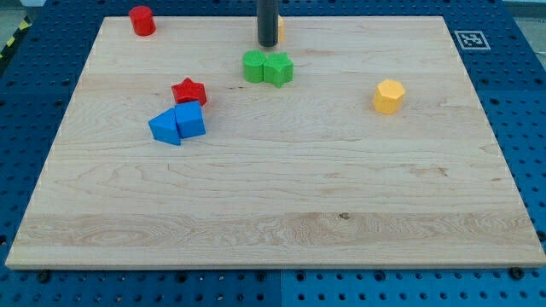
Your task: Separate the green circle and the green star
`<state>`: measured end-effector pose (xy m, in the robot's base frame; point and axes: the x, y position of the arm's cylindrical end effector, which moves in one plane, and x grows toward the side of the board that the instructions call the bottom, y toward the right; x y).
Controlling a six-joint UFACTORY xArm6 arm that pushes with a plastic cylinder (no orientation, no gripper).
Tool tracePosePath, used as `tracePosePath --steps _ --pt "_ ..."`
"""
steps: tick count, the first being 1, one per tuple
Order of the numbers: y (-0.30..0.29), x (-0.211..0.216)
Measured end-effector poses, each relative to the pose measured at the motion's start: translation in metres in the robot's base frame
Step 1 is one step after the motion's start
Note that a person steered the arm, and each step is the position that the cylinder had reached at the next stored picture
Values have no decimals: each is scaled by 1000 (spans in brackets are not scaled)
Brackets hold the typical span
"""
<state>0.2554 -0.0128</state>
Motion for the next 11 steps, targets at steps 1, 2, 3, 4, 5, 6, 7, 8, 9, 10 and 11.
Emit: tracePosePath --steps 1,2,3,4,5,6,7,8,9,10,11 --pt "0 0" --pt "1 19" --pt "9 43" --pt "9 44" --pt "8 45" --pt "-7 61" --pt "-8 108" --pt "-8 150" --pt "-15 188" --pt "-45 224" --pt "-120 237"
